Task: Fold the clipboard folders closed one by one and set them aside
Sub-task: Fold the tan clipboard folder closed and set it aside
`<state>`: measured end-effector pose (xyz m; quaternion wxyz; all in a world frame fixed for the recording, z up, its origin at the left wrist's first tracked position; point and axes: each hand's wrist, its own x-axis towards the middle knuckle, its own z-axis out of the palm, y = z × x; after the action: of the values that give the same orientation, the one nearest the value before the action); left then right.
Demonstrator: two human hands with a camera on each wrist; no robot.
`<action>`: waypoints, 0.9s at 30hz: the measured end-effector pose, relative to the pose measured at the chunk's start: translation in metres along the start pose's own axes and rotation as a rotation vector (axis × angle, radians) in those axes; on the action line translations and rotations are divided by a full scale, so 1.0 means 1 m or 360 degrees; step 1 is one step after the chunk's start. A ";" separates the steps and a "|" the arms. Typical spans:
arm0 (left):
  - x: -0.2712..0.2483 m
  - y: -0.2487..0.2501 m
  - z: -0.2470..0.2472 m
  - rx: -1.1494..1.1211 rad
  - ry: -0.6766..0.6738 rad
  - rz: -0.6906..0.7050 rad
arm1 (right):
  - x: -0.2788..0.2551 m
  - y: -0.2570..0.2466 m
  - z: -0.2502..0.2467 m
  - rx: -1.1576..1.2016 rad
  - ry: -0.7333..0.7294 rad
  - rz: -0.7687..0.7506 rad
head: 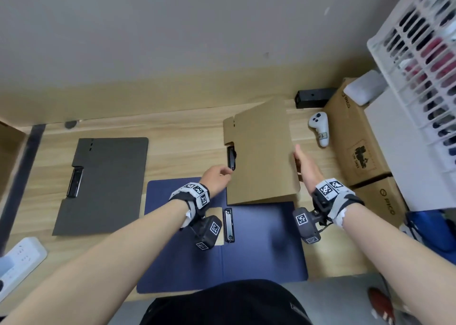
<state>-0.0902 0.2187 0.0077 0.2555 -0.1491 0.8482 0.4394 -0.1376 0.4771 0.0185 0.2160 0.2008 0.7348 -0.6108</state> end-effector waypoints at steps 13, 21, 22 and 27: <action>0.024 -0.028 0.034 -0.0194 -0.0022 -0.0495 | 0.044 0.086 0.001 -0.1036 0.0349 -0.0018; 0.041 -0.010 0.032 -0.0605 0.0047 -0.0728 | 0.057 0.091 0.006 -0.0955 0.0449 0.0120; 0.041 -0.009 0.030 -0.0693 0.0047 -0.0752 | 0.060 0.090 0.005 -0.0910 0.0465 0.0163; 0.033 -0.011 0.027 -0.0861 -0.0002 -0.0657 | 0.068 0.083 0.002 -0.0833 0.0455 0.0302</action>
<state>-0.1039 0.2337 -0.0307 0.2908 -0.3798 0.6526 0.5876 -0.1474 0.4911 -0.0870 0.2109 0.2901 0.8680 -0.3436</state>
